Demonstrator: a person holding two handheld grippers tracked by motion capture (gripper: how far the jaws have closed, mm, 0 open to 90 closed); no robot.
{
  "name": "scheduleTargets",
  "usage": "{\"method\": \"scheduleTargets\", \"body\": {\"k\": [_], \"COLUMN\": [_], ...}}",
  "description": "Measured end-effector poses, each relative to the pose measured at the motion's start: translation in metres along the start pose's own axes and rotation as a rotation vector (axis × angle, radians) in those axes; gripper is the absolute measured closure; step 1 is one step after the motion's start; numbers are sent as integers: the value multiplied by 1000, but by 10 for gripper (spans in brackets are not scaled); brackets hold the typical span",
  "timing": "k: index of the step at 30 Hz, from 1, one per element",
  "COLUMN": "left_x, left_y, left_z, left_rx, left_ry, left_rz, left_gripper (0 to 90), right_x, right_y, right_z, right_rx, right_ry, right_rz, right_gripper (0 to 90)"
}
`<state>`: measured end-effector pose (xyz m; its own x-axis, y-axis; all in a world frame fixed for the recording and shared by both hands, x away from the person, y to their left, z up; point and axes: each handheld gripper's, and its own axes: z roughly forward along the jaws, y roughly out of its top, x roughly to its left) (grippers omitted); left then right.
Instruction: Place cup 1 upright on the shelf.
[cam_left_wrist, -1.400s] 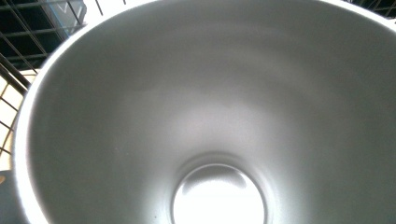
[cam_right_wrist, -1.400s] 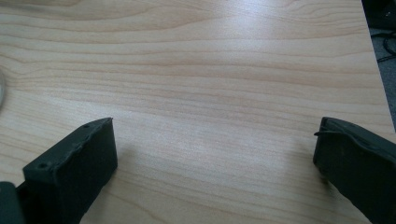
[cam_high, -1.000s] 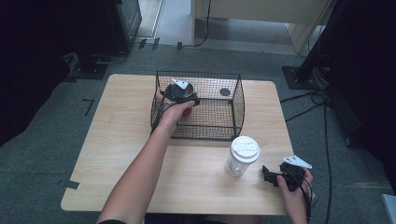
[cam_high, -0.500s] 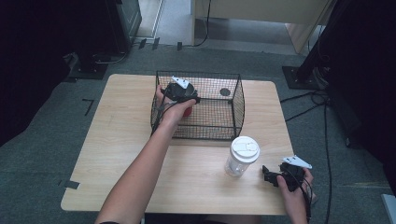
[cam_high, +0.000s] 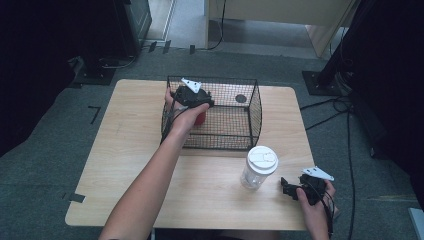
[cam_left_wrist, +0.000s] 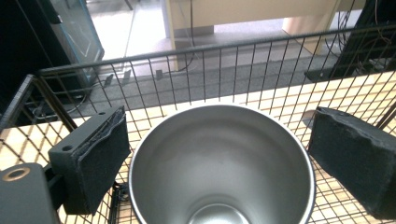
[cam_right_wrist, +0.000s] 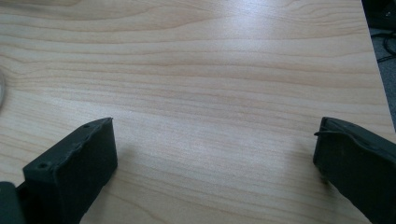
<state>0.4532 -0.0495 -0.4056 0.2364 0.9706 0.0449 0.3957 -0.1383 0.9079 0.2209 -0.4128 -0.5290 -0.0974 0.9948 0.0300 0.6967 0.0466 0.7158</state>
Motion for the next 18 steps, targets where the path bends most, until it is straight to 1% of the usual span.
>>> {"method": "scheduleTargets", "body": {"k": [2, 6, 11, 13, 15, 18], "left_x": [0, 0, 3, 5, 8, 12], "left_y": [2, 6, 9, 9, 8, 5], "left_z": [-4, -12, -28, -34, -41, -48], "left_rx": [-11, -30, -26, -31, -33, -28], "left_ry": [-8, -22, -57, -61, -65, -71], "left_rz": [-2, 11, 16, 15, 24, 31], "left_gripper": [61, 61, 60, 60, 60, 60], "right_x": [0, 0, 0, 0, 0, 0], "right_y": [0, 0, 0, 0, 0, 0], "right_z": [0, 0, 0, 0, 0, 0], "right_rx": [0, 0, 0, 0, -1, 0], "right_ry": [0, 0, 0, 0, 1, 0], "right_rz": [0, 0, 0, 0, -2, 0], "right_gripper": [0, 0, 0, 0, 0, 0]}}
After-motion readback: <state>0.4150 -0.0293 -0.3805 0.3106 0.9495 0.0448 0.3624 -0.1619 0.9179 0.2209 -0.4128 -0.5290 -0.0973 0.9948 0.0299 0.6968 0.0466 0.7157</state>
